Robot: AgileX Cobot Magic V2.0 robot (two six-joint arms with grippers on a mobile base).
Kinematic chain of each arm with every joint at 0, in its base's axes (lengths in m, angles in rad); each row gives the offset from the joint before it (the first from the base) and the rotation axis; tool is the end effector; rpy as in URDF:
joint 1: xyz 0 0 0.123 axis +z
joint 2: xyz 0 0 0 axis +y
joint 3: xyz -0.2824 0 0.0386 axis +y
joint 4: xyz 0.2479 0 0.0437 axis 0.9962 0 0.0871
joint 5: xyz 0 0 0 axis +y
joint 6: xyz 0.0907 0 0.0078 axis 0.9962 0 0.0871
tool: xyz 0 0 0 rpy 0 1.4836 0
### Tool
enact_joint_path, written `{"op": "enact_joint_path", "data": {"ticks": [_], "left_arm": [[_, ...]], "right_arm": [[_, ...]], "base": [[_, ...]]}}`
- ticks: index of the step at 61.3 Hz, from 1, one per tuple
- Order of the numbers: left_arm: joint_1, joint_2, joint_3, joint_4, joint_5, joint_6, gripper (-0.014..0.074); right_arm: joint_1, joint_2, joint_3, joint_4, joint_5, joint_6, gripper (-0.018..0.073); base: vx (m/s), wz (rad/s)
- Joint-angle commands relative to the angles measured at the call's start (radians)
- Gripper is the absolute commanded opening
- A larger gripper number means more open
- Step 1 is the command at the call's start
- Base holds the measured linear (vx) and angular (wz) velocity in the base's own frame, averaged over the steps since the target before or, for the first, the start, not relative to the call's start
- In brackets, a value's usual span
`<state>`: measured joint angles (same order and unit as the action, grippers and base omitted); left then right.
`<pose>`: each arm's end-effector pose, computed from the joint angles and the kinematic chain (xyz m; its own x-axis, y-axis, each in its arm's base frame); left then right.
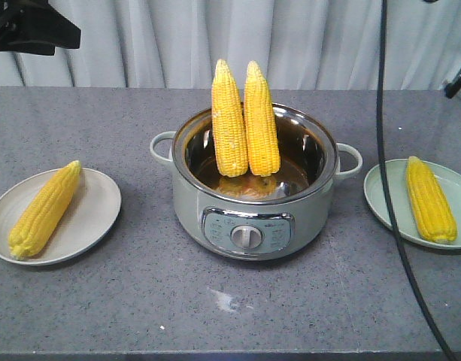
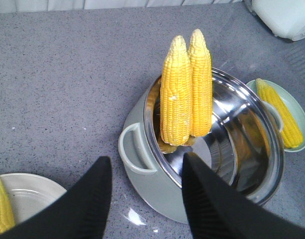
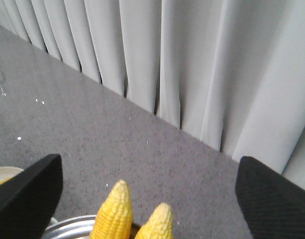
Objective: Distribute corn equally
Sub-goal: 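Reach the right gripper to a corn cob in the pot and grasp it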
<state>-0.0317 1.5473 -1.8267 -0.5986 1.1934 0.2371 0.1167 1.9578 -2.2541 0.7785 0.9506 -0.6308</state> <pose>0.3128 -0.0577 0.4633 -0.6900 0.0141 -0.7237 0.4014 0.8395 -0.3663 0.4264 0.1024 0.4549 -0.3167 -0.1281 -0.9398 -0.6571 0.7442 0.1200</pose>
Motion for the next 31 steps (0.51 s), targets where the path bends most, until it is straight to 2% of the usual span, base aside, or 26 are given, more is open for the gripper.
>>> {"op": "enact_joint_path", "data": {"ticks": [1, 7, 17, 31], "left_arm": [[-0.003, -0.039, -0.025, -0.046, -0.051, 0.0, 0.0316], [-0.003, -0.039, -0.025, -0.046, -0.047, 0.0, 0.0316], [-0.003, -0.039, -0.025, -0.046, -0.044, 0.0, 0.0316], [-0.003, -0.039, -0.025, -0.046, -0.029, 0.0, 0.0316]], "right_arm": [[0.003, -0.004, -0.028, 0.013, -0.021, 0.024, 0.0673], [0.0, 0.041, -0.028, 0.016, 0.008, 0.028, 0.0673], [0.002, 0.107, -0.028, 0.097, 0.031, 0.006, 0.0668], [-0.009, 0.176, -0.028, 0.118, 0.029, -0.003, 0.066]], "base": [[0.0, 0.0], [0.0, 0.0], [0.0, 0.0], [0.0, 0.0]]}}
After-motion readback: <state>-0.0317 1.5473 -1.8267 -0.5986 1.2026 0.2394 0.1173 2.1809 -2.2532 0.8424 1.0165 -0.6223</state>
